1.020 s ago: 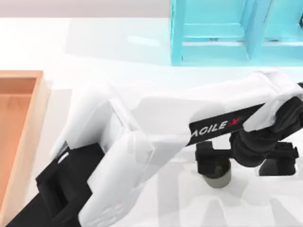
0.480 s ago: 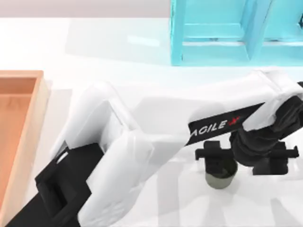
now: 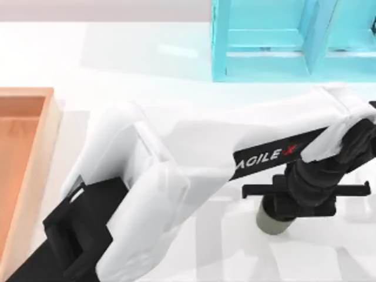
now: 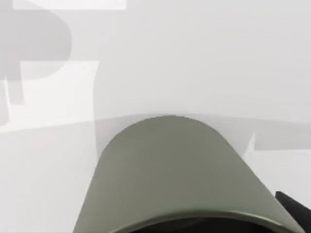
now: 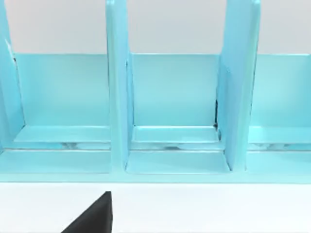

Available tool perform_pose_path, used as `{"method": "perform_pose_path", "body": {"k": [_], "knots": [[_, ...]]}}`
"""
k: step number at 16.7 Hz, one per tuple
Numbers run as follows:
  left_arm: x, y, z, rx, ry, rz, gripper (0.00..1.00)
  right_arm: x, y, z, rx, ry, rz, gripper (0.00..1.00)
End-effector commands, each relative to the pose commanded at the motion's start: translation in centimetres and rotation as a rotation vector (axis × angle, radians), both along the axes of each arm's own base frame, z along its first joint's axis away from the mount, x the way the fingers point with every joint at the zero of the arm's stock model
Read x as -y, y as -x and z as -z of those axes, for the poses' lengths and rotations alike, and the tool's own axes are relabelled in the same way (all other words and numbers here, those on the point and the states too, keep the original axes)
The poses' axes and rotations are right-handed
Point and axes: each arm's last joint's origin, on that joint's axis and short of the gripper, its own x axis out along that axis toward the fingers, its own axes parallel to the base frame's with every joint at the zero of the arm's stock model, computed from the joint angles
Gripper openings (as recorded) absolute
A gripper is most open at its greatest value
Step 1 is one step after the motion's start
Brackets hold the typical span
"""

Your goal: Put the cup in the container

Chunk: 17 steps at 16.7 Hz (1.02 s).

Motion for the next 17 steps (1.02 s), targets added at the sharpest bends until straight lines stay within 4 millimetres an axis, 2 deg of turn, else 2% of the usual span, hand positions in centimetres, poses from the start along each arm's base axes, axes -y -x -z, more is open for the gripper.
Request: {"method": "perform_pose_path", "body": {"k": [9, 11, 12, 14, 16, 17], "knots": [[0.0, 0.1, 0.0, 0.000, 0.000, 0.005, 0.00, 0.0, 0.0, 0.0, 0.000, 0.000, 0.000, 1.00], [-1.0, -1.0, -0.6, -0.005, -0.002, 0.006, 0.00, 0.0, 0.0, 0.0, 0.000, 0.000, 0.000, 1.00], [-2.0, -2.1, -1.1, -0.010, -0.004, 0.007, 0.00, 0.0, 0.0, 0.0, 0.000, 0.000, 0.000, 1.00], [-5.4, -5.1, -2.5, -0.023, -0.007, 0.009, 0.00, 0.0, 0.0, 0.0, 0.000, 0.000, 0.000, 1.00], [-10.4, -8.6, -4.2, -0.039, -0.008, 0.010, 0.00, 0.0, 0.0, 0.0, 0.000, 0.000, 0.000, 1.00], [-13.6, -10.4, -5.2, -0.047, -0.007, 0.009, 0.00, 0.0, 0.0, 0.0, 0.000, 0.000, 0.000, 1.00]]}}
